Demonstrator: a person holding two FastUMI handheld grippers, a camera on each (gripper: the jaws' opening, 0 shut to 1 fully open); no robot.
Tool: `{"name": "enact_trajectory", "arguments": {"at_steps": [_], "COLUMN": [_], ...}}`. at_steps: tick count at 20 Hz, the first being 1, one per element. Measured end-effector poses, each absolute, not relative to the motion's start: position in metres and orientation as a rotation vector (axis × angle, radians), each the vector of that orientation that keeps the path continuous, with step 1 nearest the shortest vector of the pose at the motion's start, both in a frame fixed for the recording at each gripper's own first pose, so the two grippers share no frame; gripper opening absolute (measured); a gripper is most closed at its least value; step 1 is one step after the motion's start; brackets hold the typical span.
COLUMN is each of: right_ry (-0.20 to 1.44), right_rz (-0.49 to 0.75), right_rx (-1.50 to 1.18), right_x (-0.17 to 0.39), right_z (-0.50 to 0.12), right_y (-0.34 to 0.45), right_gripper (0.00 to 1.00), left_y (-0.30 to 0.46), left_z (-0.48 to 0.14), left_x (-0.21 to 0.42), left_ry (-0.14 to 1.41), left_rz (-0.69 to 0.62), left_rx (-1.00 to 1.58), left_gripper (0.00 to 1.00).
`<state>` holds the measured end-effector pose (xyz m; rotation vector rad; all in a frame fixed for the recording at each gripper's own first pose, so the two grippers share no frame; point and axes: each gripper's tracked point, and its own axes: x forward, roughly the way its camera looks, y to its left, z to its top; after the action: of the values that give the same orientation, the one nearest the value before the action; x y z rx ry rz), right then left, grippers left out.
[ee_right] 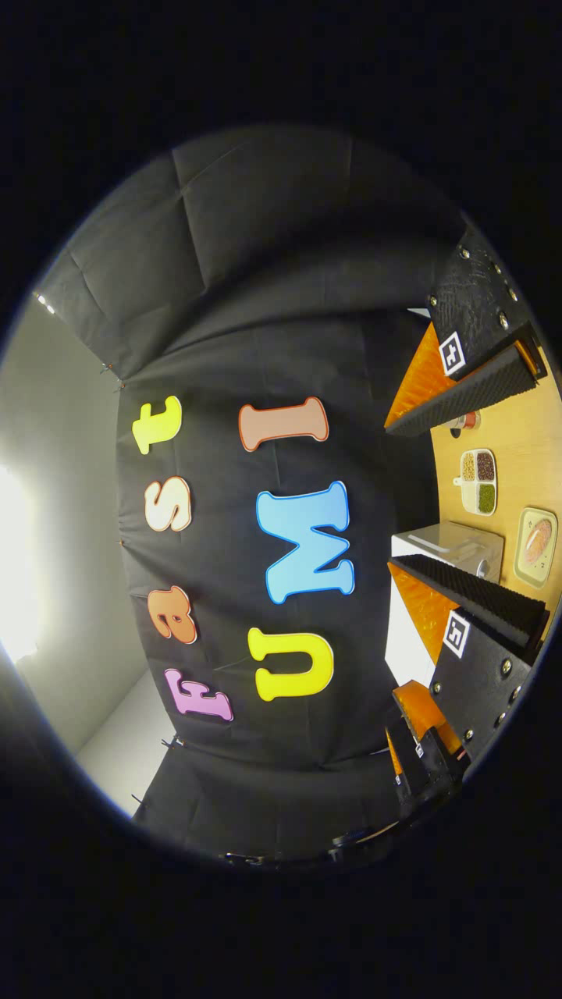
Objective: Open the microwave oven with the left hand, put the food in, and close the microwave oven.
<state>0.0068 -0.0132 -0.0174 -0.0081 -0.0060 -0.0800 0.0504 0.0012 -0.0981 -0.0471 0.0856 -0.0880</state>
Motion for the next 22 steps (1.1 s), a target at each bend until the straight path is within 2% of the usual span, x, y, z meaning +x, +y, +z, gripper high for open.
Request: {"name": "enact_trajectory", "arguments": {"at_steps": [5,10,15,22], "right_ry": [0.057,0.109,0.178,0.259], "right_rz": [-0.117,-0.145,-0.165,-0.217], "right_rx": [-0.001,-0.017,0.005,0.038], "right_x": [0.003,-0.007,-0.014,-0.021], "right_z": [-0.051,-0.074,-0.103,-0.13], "right_y": [-0.029,-0.042,-0.046,-0.059], "right_gripper": [0.93,0.93,0.94,0.94], "left_y": [0.002,0.001,0.016,0.027], "left_z": [-0.167,-0.239,-0.307,-0.363], "left_x": [0.071,0.101,0.123,0.149], "left_ry": [0.136,0.21,0.291,0.364], "left_rz": [-0.082,-0.1,-0.051,-0.041], "left_rx": [-0.064,-0.003,-0.025,-0.01], "left_gripper": [0.98,0.95,0.97,0.97]}}
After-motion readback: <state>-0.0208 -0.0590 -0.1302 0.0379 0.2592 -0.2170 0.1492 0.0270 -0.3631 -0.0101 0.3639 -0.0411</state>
